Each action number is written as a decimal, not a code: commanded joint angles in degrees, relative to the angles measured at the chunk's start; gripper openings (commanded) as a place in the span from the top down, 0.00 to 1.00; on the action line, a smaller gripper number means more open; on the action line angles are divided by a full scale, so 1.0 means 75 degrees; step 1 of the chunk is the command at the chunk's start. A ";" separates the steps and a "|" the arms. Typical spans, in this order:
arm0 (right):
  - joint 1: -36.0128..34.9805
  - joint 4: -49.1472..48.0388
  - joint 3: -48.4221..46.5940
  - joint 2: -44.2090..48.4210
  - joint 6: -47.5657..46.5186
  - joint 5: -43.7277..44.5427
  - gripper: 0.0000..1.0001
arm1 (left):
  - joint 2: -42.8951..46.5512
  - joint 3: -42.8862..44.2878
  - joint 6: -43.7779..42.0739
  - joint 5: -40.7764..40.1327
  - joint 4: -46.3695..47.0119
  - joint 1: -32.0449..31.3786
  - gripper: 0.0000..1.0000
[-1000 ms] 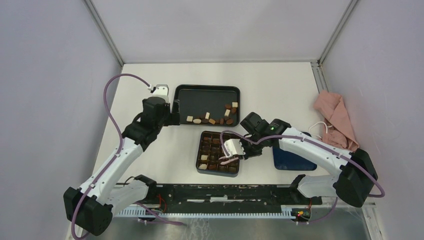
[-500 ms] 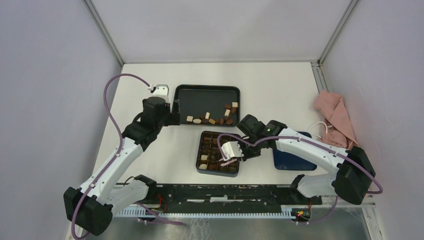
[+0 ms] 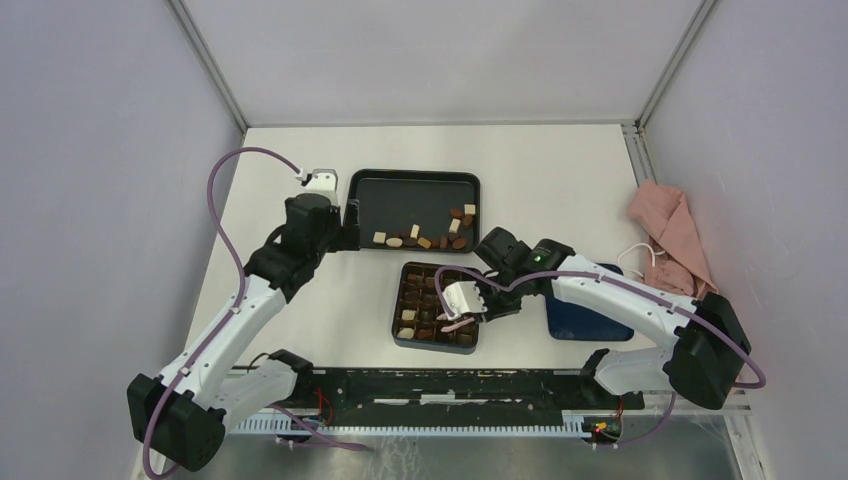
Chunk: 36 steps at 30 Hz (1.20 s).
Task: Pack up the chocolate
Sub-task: Place the fake chocolate in the packing box, then pick up the fake chocolate from the plate.
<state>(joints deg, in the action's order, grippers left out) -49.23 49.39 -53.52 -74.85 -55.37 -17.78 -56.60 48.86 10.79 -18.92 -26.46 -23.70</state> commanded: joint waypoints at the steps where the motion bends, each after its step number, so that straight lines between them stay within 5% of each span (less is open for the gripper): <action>1: 0.0315 0.0009 -0.0713 0.0072 -0.0066 -0.0389 0.65 | 0.0104 0.0024 -0.0348 0.0097 0.0229 0.0043 0.03; 10: 0.1810 -0.0020 -0.2613 -0.0975 -0.0325 -0.0205 0.67 | 0.0136 0.0024 -0.0339 0.0128 0.0224 0.0038 0.02; 22: 0.1899 -0.0239 -0.5092 -0.4137 -0.0206 0.1692 0.66 | 0.0241 0.0024 -0.0348 0.0184 0.0229 0.0055 0.02; 36: 0.2588 -0.0248 -0.4333 -0.4149 -0.0395 0.2663 0.65 | 0.0129 0.0059 -0.0372 0.0412 0.0235 0.0064 0.03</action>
<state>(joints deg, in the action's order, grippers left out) -31.79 47.86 -87.53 -108.38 -57.34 -1.39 -55.79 48.84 10.79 -17.28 -26.46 -23.68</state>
